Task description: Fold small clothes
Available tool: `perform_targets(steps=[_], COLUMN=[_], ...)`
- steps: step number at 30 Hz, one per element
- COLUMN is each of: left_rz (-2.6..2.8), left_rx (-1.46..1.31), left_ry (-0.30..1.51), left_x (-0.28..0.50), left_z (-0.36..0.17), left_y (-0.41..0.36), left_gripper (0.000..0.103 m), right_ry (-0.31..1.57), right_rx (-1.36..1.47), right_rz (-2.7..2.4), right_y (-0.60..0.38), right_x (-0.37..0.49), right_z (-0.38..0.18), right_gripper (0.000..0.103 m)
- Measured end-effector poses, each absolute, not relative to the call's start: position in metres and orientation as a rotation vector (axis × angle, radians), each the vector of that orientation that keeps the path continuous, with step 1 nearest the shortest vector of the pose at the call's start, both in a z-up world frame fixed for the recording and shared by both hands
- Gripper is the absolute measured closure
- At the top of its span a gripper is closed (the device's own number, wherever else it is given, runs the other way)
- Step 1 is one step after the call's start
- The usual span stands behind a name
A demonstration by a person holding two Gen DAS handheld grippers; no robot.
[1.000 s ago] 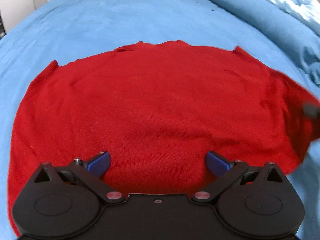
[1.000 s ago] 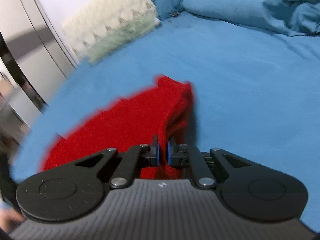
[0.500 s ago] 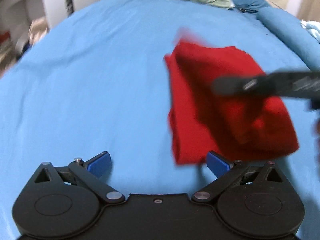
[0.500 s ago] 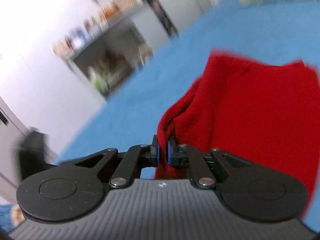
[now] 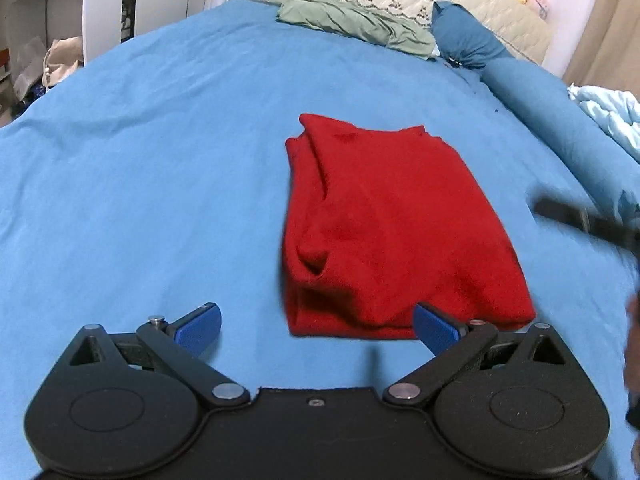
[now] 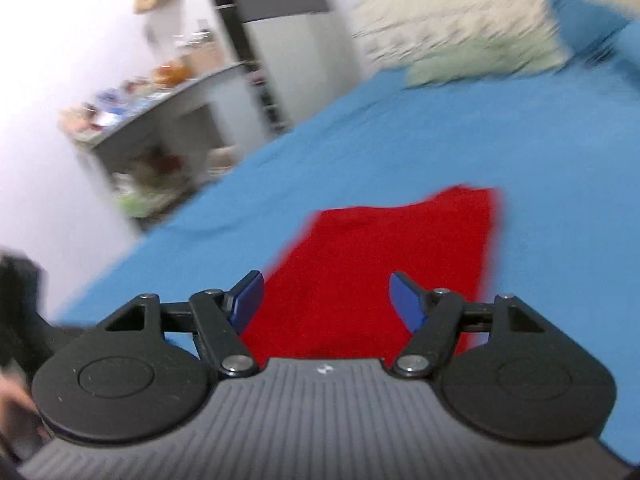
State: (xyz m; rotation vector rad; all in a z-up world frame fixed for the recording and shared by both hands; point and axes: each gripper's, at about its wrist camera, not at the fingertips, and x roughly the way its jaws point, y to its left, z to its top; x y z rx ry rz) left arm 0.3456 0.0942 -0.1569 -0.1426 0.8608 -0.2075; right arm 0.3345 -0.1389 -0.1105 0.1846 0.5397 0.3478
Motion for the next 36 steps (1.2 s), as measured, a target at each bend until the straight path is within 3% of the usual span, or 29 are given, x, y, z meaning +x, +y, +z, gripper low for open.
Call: perform_targets(steps=[6,14,25,30,36], left_rz=[-0.187,-0.183,-0.178,-0.159,-0.116], left_rx=[-0.178,-0.169,-0.193,-0.210,-0.169], left_ry=[0.869,0.860,0.852,0.844,0.864], left_x=[0.355,0.353,0.353,0.358,0.360], left_z=[-0.163,-0.160,-0.160,-0.161,-0.177], left_y=[0.092,0.092,0.093,0.096,0.104], left_gripper=[0.000,0.000,0.000,0.000,0.002], right_ry=[0.601,0.669,0.612,0.596,0.544], right_rx=[0.054,0.060,0.028,0.046,0.102], right_rz=[0.140,0.086,0.083,-0.011,-0.060], right_y=[-0.147,-0.145,-0.136,-0.142,-0.168], right_x=[0.290,0.299,0.302,0.309,0.294], right_z=[-0.163,-0.203,-0.191,-0.196,-0.182], right_gripper=[0.018,0.020,0.020,0.027,0.027])
